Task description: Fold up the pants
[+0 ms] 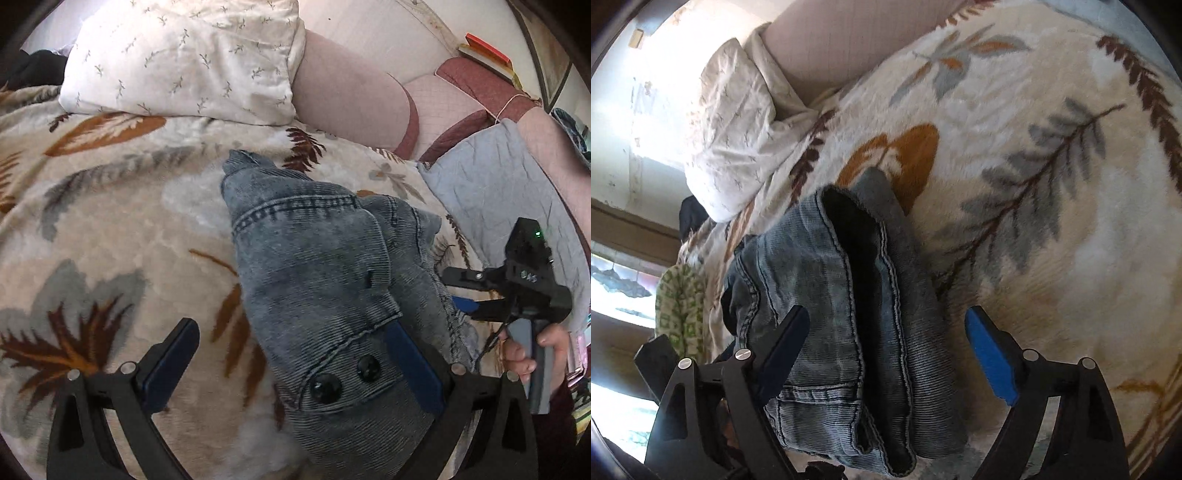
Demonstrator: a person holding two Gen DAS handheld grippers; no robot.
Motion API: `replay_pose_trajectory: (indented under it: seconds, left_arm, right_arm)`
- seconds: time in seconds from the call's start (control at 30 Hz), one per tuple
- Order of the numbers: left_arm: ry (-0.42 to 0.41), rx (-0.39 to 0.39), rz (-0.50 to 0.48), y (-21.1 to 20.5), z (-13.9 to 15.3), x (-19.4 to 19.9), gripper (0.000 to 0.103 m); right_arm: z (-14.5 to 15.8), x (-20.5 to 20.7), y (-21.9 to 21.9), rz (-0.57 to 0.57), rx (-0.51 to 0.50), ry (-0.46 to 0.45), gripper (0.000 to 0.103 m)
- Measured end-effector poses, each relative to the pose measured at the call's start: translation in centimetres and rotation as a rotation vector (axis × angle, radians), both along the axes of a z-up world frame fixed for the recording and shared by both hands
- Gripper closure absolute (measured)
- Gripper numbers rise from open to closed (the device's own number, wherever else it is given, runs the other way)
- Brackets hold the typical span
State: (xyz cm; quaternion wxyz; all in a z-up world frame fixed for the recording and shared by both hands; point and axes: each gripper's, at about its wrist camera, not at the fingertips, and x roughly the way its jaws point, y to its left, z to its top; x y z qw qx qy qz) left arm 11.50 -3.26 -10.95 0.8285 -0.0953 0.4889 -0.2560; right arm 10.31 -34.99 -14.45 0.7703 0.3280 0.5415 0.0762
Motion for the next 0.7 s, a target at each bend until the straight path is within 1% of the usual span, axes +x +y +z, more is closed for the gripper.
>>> replay_pose_trajectory:
  seconds: [0.1,0.2,0.27,0.33,0.4,0.43,0.47,0.5,0.57,0.6,0.67,0.7]
  left_arm:
    - [0.01,-0.029,-0.005,-0.2,0.0,-0.3,0.001]
    - [0.015,-0.044,-0.025,-0.5,0.0,-0.7,0.003]
    - [0.017,-0.039,-0.042,-1.1,-0.2,-1.1,0.015]
    - [0.014,-0.043,-0.051,-1.4,-0.2,-1.5,0.018]
    - [0.016,-0.052,-0.052,-1.4,-0.1,-1.5,0.022]
    - [0.018,-0.062,-0.054,-1.3,0.0,-1.5,0.026]
    - [0.017,-0.069,-0.054,-1.3,0.0,-1.3,0.03]
    - [0.011,-0.073,-0.056,-1.3,0.1,-1.4,0.032]
    - [-0.006,-0.066,-0.067,-1.5,0.3,-1.5,0.038]
    - [-0.016,-0.063,-0.072,-1.6,0.4,-1.6,0.041]
    - [-0.034,-0.057,-0.078,-1.7,0.7,-1.7,0.05]
    - [-0.039,-0.059,-0.077,-1.7,0.8,-1.8,0.052]
  right_arm:
    - [-0.2,0.0,0.1,0.01,-0.005,0.001,0.017]
    - [-0.5,-0.1,0.1,0.026,0.004,-0.011,0.014]
    - [-0.4,-0.2,0.3,0.034,0.003,-0.021,0.013]
    - [-0.3,-0.3,0.7,0.051,0.017,-0.029,0.012]
    - [-0.4,-0.4,1.1,0.071,0.088,-0.037,0.014]
    - [-0.4,-0.4,1.5,0.084,0.106,-0.041,0.017]
    - [-0.2,-0.5,2.0,0.094,0.079,-0.049,0.019]
    - [0.0,-0.5,2.3,0.1,0.056,-0.052,0.02]
    - [0.2,-0.6,2.7,0.107,0.038,-0.059,0.03]
    - [0.3,-0.6,2.8,0.109,0.033,-0.061,0.033]
    - [0.4,-0.6,3.2,0.108,0.005,-0.06,0.047]
    - [0.4,-0.7,3.3,0.108,-0.011,-0.059,0.051]
